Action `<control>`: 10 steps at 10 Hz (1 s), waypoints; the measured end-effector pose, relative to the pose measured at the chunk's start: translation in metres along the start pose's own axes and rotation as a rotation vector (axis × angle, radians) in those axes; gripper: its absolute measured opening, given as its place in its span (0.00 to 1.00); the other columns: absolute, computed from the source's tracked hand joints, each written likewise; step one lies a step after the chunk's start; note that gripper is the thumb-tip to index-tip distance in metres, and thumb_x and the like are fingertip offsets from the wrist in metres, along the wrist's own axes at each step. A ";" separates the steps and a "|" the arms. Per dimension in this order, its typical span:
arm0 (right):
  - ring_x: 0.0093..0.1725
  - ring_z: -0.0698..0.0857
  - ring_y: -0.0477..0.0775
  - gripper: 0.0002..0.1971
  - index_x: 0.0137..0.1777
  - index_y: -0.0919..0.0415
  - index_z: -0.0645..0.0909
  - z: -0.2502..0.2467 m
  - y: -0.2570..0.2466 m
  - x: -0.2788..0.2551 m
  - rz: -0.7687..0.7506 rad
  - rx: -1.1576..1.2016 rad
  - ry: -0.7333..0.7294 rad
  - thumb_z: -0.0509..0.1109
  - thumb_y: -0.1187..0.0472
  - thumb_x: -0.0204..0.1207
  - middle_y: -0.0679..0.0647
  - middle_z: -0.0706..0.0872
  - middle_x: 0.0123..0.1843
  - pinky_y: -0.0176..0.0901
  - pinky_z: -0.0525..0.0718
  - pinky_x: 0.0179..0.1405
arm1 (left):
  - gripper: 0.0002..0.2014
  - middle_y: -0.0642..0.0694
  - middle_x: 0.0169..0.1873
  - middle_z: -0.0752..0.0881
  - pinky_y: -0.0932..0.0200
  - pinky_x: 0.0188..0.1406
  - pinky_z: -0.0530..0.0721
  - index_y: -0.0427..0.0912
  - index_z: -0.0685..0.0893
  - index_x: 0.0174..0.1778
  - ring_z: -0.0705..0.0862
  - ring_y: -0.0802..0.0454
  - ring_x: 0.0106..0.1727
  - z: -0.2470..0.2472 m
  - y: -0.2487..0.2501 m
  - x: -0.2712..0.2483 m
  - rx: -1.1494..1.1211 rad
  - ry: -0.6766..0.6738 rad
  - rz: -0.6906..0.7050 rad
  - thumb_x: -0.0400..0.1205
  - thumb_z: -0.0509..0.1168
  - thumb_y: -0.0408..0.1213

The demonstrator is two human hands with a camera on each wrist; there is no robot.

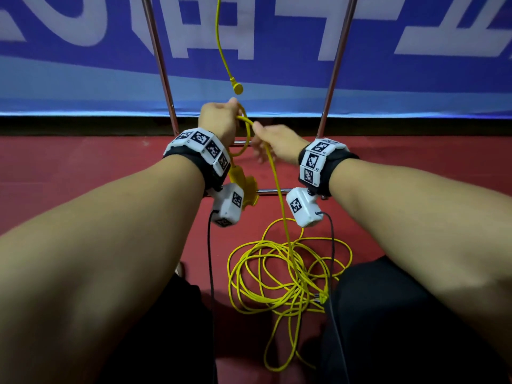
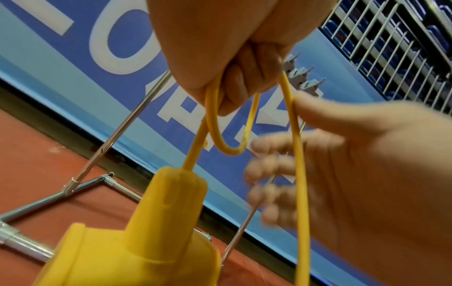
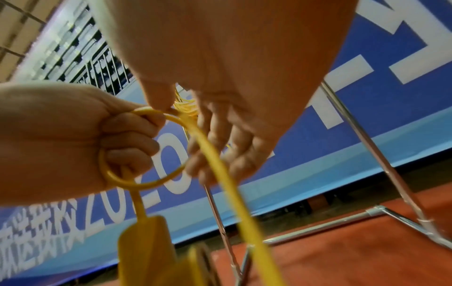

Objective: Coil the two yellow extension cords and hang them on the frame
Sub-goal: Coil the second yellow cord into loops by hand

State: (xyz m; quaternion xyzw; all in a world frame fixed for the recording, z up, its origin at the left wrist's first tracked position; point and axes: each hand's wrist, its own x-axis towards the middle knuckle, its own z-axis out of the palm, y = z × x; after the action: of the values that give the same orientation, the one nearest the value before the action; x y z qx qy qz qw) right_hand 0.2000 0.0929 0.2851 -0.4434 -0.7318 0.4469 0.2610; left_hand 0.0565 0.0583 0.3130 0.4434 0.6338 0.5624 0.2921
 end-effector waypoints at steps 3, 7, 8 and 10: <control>0.24 0.73 0.54 0.31 0.35 0.60 0.79 -0.018 0.032 -0.006 0.332 0.001 -0.069 0.56 0.33 0.84 0.53 0.72 0.24 0.43 0.78 0.33 | 0.15 0.55 0.12 0.77 0.59 0.28 0.76 0.46 0.78 0.29 0.76 0.51 0.25 -0.018 -0.008 0.004 0.018 -0.062 -0.139 0.83 0.63 0.36; 0.25 0.71 0.46 0.26 0.26 0.54 0.72 -0.011 -0.005 -0.008 -0.134 -0.294 0.279 0.76 0.39 0.74 0.45 0.72 0.23 0.40 0.69 0.28 | 0.14 0.44 0.18 0.82 0.62 0.23 0.69 0.37 0.80 0.32 0.74 0.50 0.19 -0.009 -0.006 -0.028 0.084 -0.298 -0.148 0.83 0.58 0.35; 0.27 0.68 0.51 0.25 0.28 0.56 0.71 -0.003 -0.010 -0.005 -0.156 -0.298 0.282 0.71 0.39 0.78 0.48 0.69 0.24 0.43 0.66 0.30 | 0.17 0.46 0.17 0.74 0.62 0.22 0.64 0.41 0.75 0.26 0.67 0.51 0.17 -0.005 0.002 -0.030 0.089 -0.258 -0.160 0.83 0.60 0.35; 0.26 0.75 0.55 0.27 0.33 0.61 0.79 -0.010 -0.002 -0.004 -0.086 -0.115 0.100 0.63 0.40 0.84 0.56 0.78 0.27 0.44 0.72 0.33 | 0.16 0.51 0.28 0.77 0.67 0.21 0.77 0.47 0.75 0.31 0.75 0.57 0.27 -0.004 0.017 -0.022 0.145 -0.146 -0.093 0.86 0.64 0.37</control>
State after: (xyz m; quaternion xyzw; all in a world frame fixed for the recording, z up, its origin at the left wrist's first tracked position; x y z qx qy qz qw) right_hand 0.2084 0.0934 0.2910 -0.4476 -0.7607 0.3698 0.2900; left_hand 0.0665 0.0362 0.3275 0.4732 0.6697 0.4674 0.3304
